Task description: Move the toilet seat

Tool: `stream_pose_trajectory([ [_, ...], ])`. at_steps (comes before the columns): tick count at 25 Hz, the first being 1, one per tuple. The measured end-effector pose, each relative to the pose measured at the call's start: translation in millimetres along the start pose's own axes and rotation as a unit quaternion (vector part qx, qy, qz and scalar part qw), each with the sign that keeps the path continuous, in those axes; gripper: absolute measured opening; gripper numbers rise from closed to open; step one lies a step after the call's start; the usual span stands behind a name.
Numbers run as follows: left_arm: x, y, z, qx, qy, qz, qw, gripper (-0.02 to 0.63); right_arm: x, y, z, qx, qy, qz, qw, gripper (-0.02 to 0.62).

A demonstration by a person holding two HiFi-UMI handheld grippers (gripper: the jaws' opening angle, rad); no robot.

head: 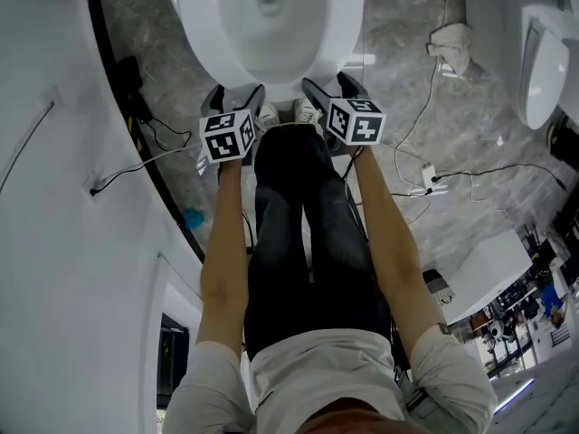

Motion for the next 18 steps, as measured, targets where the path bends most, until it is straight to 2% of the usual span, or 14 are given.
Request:
stream_pose_trajectory([
  [3, 0.8, -0.9, 1.2, 0.000, -0.007, 0.011, 0.9999, 0.390, 0.1, 2.3, 1.8, -0.001, -0.007, -0.005, 1.000, 0.385],
  [9, -0.1, -2.3, 10.6, -0.001, -0.017, 0.000, 0.9998, 0.390, -1.7, 6.7, 12.0, -0.005, -0.032, -0.010, 0.999, 0.385],
  [18, 3.5, -10.7, 33.3, -0.010, -0.049, 0.002, 0.9988, 0.390, -0.9, 14.8, 33.7, 0.004, -0.053, 0.011, 0.999, 0.385],
])
Point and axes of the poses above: the fingertips, and each gripper's own axes: z backward along the fingers, y to its left, x out of its top, the point moved 7 cm from there along z, backward along the fingers, and after that the axes turned 9 degrees about y, right-handed, at the moved point
